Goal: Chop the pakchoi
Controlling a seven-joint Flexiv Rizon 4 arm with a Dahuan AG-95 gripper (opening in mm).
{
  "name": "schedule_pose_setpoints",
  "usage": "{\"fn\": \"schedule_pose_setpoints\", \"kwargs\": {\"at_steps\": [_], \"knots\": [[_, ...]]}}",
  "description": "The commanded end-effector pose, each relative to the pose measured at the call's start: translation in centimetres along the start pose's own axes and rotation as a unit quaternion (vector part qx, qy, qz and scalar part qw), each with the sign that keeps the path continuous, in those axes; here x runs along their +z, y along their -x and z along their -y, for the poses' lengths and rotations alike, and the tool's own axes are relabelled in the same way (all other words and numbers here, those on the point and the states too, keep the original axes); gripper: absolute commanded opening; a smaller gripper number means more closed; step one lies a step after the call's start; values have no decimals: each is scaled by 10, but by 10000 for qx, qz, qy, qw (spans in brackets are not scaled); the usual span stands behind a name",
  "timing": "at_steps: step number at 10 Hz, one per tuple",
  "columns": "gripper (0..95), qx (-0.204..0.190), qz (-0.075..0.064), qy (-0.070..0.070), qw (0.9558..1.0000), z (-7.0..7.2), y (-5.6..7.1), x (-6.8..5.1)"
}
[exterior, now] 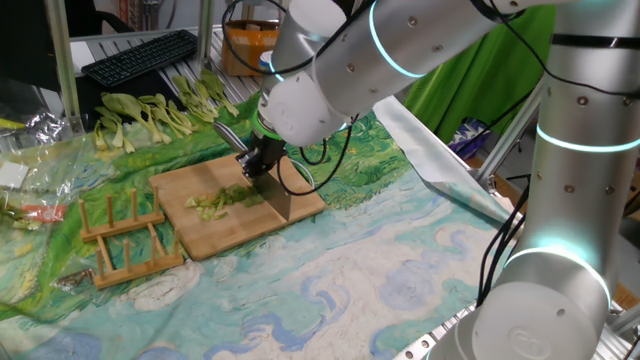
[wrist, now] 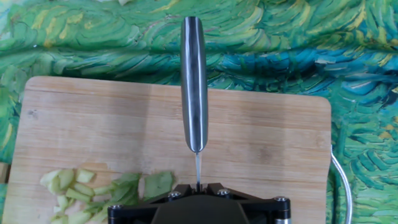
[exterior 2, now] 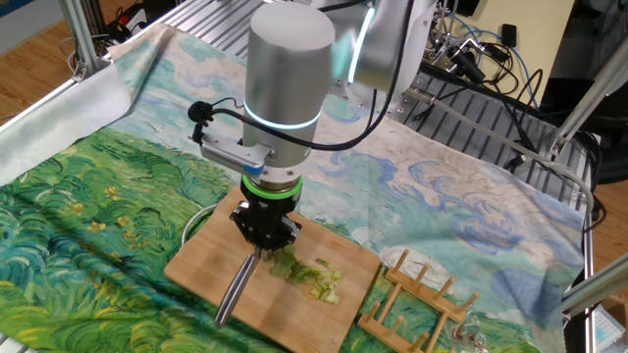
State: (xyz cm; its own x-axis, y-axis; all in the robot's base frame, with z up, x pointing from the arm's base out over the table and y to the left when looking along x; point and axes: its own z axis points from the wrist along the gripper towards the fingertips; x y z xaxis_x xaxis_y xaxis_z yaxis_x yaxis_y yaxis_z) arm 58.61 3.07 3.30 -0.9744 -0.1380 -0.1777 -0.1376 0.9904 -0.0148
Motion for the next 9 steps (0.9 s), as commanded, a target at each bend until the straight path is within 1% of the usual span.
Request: {"fn": "schedule_pose_setpoints", "kwargs": {"at_steps": [1,2,3,4,5,6,7,8,9], "knots": [[0,114,42,169,9998,1,-2,5],[0,214,134,181,9995,-3,4,4],[0,203,155,107,9996,-5,10,2],[0,198,153,70,9997,-5,13,2],[0,165,118,33,9998,-3,19,-3],[0,152,118,43,9998,-2,21,-4],[0,209,154,89,9996,-6,25,-1],[0,214,155,83,9996,-7,25,1],[0,214,99,79,9997,-8,24,2]]}}
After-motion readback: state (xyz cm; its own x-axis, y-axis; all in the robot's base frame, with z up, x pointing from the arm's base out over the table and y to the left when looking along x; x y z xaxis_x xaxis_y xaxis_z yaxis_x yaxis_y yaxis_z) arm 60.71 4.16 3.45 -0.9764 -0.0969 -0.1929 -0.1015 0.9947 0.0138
